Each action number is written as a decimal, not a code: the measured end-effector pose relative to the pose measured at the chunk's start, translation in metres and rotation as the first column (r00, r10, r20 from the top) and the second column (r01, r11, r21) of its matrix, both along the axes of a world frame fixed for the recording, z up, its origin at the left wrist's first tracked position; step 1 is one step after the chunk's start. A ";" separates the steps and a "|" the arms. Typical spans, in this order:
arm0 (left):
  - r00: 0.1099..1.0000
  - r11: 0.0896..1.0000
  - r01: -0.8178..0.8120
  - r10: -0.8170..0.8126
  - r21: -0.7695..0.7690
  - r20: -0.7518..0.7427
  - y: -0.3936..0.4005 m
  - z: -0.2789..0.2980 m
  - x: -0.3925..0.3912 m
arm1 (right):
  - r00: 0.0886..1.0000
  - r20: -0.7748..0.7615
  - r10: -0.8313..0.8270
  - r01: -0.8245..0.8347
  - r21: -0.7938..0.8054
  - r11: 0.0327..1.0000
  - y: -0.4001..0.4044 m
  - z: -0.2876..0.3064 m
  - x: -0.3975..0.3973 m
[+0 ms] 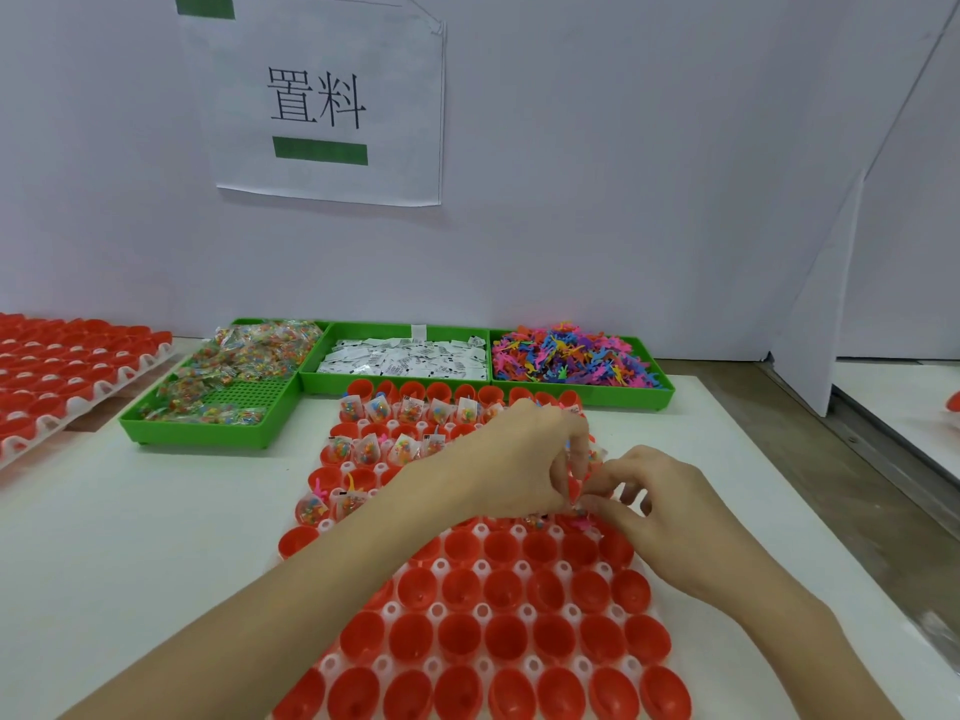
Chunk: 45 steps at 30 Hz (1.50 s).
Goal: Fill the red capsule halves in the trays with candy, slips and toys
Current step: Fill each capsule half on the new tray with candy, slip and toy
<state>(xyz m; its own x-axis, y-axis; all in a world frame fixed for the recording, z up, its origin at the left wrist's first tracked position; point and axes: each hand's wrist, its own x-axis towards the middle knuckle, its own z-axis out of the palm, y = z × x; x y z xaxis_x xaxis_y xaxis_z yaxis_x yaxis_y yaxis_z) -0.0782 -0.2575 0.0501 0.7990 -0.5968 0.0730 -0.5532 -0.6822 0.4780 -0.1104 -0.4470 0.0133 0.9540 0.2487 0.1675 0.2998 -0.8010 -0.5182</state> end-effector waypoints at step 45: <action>0.996 0.996 -0.038 0.043 -0.075 0.077 0.031 0.029 -0.008 | 0.996 0.078 0.035 -0.046 0.150 0.988 -0.001 -0.001 0.000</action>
